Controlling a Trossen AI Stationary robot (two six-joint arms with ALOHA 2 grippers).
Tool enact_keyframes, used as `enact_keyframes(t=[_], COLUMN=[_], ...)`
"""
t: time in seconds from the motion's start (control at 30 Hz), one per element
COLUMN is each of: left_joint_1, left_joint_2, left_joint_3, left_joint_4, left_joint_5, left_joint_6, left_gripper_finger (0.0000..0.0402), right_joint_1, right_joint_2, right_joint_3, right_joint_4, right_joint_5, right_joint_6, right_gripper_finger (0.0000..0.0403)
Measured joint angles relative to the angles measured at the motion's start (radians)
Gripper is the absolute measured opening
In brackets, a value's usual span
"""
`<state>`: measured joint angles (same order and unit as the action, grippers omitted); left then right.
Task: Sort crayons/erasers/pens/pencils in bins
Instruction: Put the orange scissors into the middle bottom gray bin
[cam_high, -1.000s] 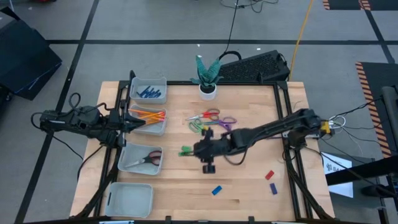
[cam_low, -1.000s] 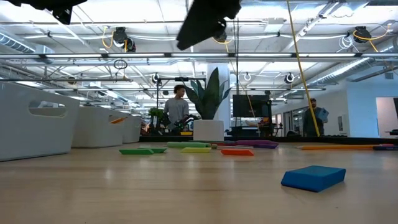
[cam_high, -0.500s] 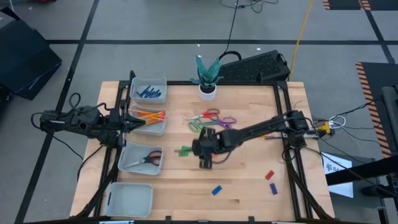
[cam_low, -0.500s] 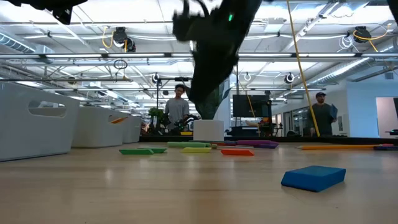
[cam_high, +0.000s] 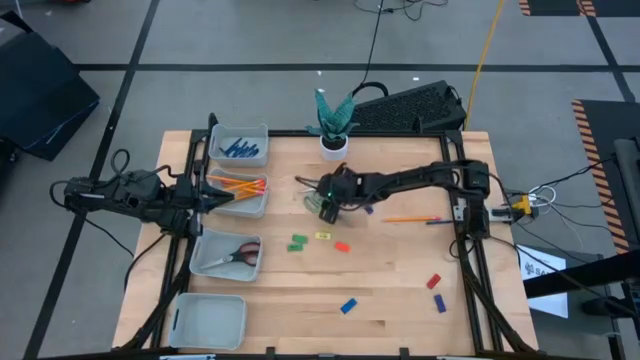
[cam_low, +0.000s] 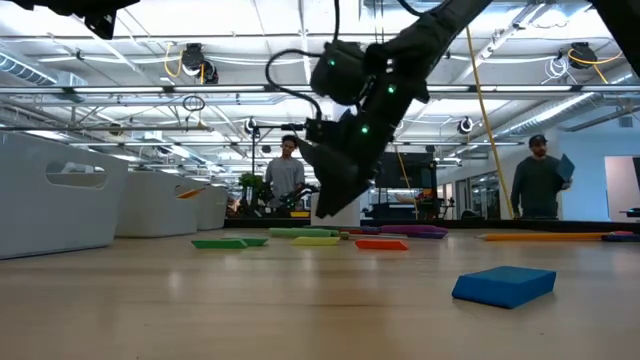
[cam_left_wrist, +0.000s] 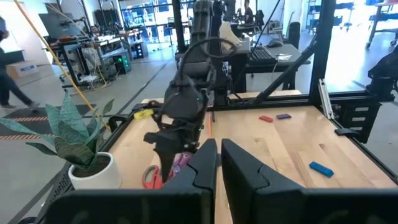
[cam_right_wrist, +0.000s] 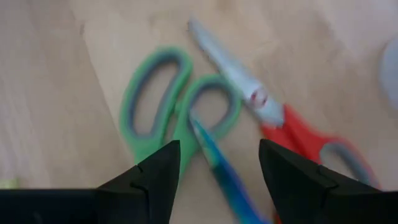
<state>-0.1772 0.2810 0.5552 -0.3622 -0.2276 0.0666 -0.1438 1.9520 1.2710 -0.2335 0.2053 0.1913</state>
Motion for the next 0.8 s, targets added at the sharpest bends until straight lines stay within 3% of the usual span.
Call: enact_keyframes(t=[0.2,0.33,0.47,0.63,0.8], left_joint_1=[0.000,0.000,0.000,0.000,0.000], left_joint_2=[0.000,0.000,0.000,0.000,0.000], left_joint_3=[0.000,0.000,0.000,0.000,0.000], left_joint_4=[-0.001,0.005,0.000,0.000,0.000], left_joint_5=[0.000,0.000,0.000,0.000,0.000], left_joint_6=[0.000,0.000,0.000,0.000,0.000], left_gripper_finger=[0.0028,0.0028,0.0028,0.0028,0.0028], right_joint_1=[-0.049,-0.044,-0.017,0.002,0.044], right_joint_2=[-0.068,-0.211,-0.445,-0.794,-1.140], right_joint_3=[-0.036,-0.044,-0.145,-0.366,-0.584], right_joint_4=[-0.026,-0.082,-0.030,0.073,0.055], right_joint_5=[-0.128,-0.156,-0.161,-0.158,-0.159], right_joint_6=[-0.147,-0.223,-0.260,-0.235,-0.234], right_gripper_finger=[0.0212,0.0212,0.0212,0.0212,0.0198])
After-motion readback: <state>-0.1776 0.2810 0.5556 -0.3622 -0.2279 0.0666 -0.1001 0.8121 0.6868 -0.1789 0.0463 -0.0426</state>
